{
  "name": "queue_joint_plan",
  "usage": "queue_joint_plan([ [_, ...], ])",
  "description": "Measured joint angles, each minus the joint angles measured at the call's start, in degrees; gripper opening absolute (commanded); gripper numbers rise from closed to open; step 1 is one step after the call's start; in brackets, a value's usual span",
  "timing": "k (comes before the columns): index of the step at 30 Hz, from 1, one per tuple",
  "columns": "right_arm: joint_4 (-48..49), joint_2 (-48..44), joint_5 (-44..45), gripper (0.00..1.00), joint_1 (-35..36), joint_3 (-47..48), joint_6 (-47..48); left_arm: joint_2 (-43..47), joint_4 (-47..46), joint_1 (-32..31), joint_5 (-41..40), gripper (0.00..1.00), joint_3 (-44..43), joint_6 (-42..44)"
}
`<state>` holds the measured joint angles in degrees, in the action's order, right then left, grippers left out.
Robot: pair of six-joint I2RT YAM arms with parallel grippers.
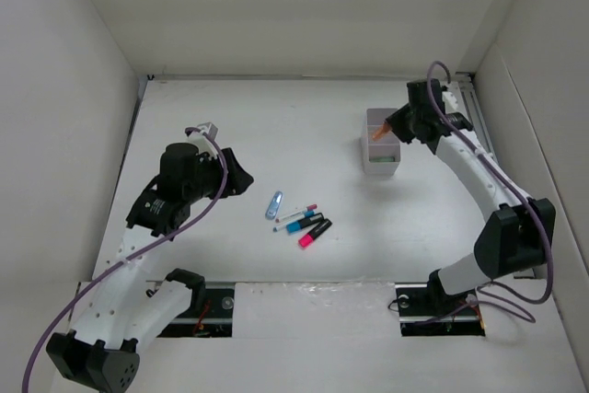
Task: Sort the stationery into containers
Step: Place the stationery into the container
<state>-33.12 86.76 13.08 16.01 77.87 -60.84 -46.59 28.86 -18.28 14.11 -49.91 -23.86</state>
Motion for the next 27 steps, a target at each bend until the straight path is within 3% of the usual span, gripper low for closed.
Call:
queue_joint_plan([
  [5, 1.01, 0.66, -4.11, 0.1, -6.25, -7.89, -0.57, -0.87, -0.37, 0.0, 0.72, 0.55, 0.0, 0.0],
  [14, 2.4, 2.19, -6.88, 0.15, -6.58, -11.34, -1.57, -1.36, -0.37, 0.0, 0.74, 0.55, 0.0, 0.0],
  [22, 4.33, 2.19, -6.82, 0.29, -6.58, -11.45, -2.47, -1.36, -0.33, 0.0, 0.59, 0.55, 0.0, 0.0],
  [27, 5.09, 2.19, -6.64, 0.45, -6.58, -12.13, -3.34, -1.36, -0.33, 0.0, 0.17, 0.55, 0.0, 0.0],
])
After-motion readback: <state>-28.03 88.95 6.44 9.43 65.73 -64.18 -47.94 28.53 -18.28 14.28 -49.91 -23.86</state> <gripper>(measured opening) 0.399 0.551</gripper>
